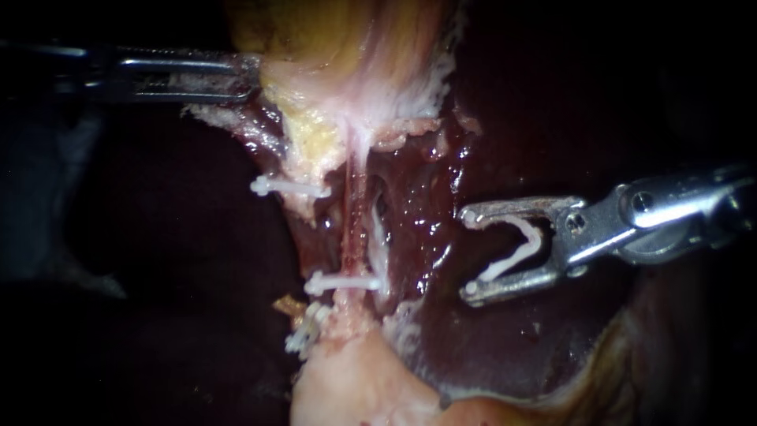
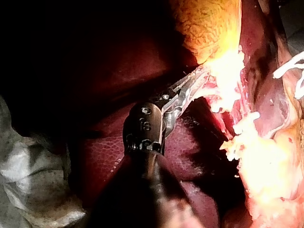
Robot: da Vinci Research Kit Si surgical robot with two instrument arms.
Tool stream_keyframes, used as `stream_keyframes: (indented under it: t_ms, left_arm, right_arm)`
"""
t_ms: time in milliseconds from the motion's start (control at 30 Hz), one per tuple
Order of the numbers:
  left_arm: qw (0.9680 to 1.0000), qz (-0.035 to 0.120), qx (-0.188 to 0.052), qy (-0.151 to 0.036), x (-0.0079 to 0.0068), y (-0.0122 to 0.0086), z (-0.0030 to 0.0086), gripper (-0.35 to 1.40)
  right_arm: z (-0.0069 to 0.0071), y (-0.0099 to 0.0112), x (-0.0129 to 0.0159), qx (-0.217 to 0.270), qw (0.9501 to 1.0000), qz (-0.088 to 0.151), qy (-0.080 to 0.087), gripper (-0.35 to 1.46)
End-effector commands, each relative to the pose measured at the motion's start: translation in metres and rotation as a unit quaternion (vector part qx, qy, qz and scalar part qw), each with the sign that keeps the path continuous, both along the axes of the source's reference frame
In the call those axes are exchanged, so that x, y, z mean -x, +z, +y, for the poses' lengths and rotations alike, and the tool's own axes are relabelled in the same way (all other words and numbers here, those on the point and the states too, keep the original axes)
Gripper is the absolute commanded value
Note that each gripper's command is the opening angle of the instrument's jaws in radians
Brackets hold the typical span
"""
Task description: Clipping second clip right tube
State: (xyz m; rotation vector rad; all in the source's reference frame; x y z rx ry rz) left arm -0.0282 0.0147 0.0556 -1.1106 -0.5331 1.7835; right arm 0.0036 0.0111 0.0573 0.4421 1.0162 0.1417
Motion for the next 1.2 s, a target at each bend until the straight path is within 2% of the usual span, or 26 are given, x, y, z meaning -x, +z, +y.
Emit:
stream_keyframes:
  t_ms: [33,200,367,467,667,933,1100,1200]
  left_arm:
    - [1.0000,-0.001,-0.003,-0.001,-0.0002,-0.0004,0.0000,-0.35]
    - [0.9999,-0.006,-0.010,0.004,-0.0016,-0.0028,0.0005,-0.35]
    - [0.9999,-0.006,-0.010,-0.009,-0.0038,-0.0059,0.0015,-0.35]
    - [0.9999,-0.005,-0.009,-0.012,-0.0046,-0.0063,0.0015,-0.35]
    - [0.9999,-0.005,-0.009,-0.012,-0.0045,-0.0062,0.0014,-0.35]
    - [0.9999,-0.004,-0.008,-0.013,-0.0043,-0.0061,0.0013,-0.35]
    - [0.9999,-0.004,-0.008,-0.013,-0.0042,-0.0060,0.0012,-0.35]
    - [0.9999,-0.004,-0.008,-0.014,-0.0041,-0.0060,0.0012,-0.35]
  right_arm:
    - [0.0000,0.0000,0.0000,0.000,1.0000,0.000,0.000,0.50]
    - [0.0000,0.0000,0.0000,0.000,1.0000,0.000,0.000,0.50]
    - [0.0000,0.0000,0.0000,0.000,1.0000,0.000,0.000,0.50]
    - [0.0001,0.0000,-0.0001,0.000,1.0000,0.000,0.000,0.50]
    - [0.0000,0.0002,-0.0014,-0.009,1.0000,0.003,-0.004,0.50]
    - [-0.0004,0.0017,-0.0056,-0.061,0.9976,0.001,0.031,0.50]
    - [-0.0008,0.0037,-0.0086,-0.098,0.9937,-0.006,0.055,0.49]
    - [-0.0011,0.0050,-0.0103,-0.124,0.9902,0.003,0.065,0.49]
